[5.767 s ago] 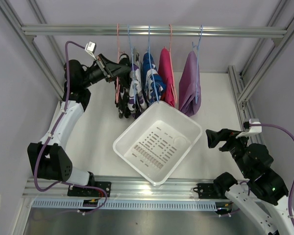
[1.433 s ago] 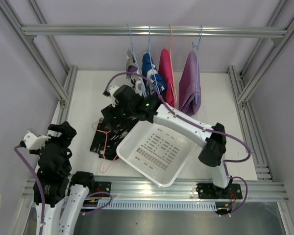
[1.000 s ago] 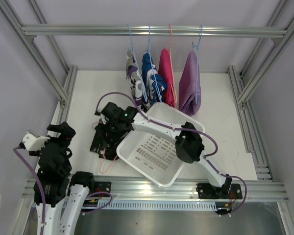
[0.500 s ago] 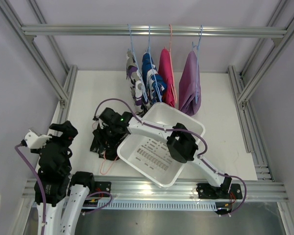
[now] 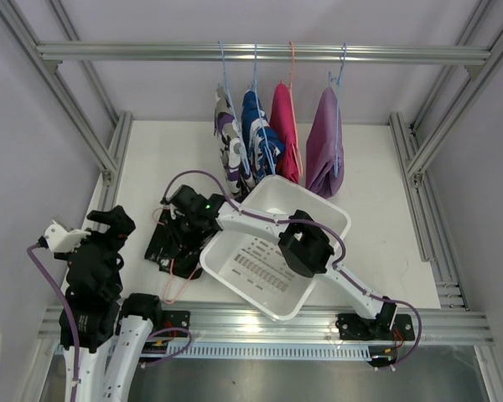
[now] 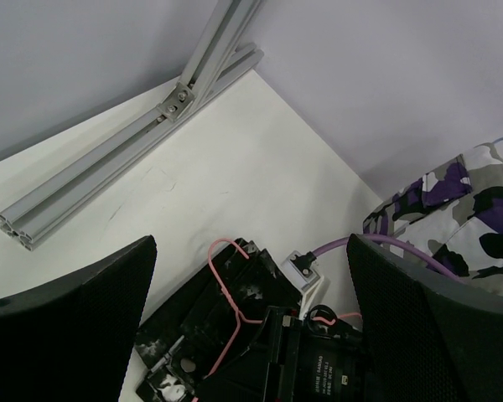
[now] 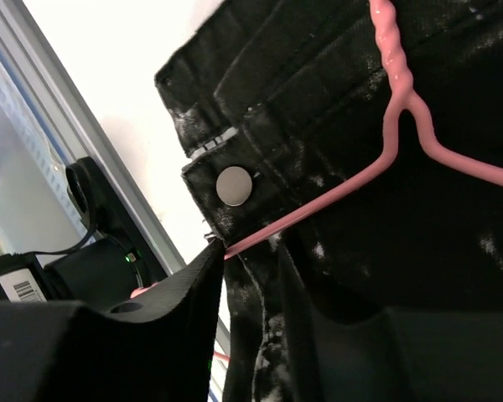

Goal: Remove the trousers from the hanger
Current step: Pick up the hanger at the center of the board.

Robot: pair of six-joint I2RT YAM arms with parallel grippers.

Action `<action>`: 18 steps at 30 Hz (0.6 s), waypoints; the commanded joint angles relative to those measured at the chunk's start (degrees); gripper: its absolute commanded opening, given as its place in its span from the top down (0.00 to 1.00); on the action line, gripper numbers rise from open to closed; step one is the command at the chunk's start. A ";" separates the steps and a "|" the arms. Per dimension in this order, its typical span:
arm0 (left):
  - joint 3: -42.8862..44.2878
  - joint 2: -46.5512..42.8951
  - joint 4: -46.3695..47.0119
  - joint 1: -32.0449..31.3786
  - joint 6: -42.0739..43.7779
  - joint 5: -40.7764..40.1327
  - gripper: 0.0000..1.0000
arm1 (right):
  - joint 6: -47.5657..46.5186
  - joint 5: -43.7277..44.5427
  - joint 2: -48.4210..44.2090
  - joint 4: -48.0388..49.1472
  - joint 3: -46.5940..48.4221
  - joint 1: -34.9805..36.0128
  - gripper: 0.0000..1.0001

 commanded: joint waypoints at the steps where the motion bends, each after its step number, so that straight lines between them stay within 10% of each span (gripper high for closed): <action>1: -0.06 0.23 1.78 0.86 1.49 1.68 0.01 | 3.41 -1.79 2.15 3.03 1.83 0.72 0.66; 18: -0.24 0.14 2.40 0.86 2.10 3.27 0.01 | -0.45 10.86 0.05 -8.30 3.59 -2.36 0.92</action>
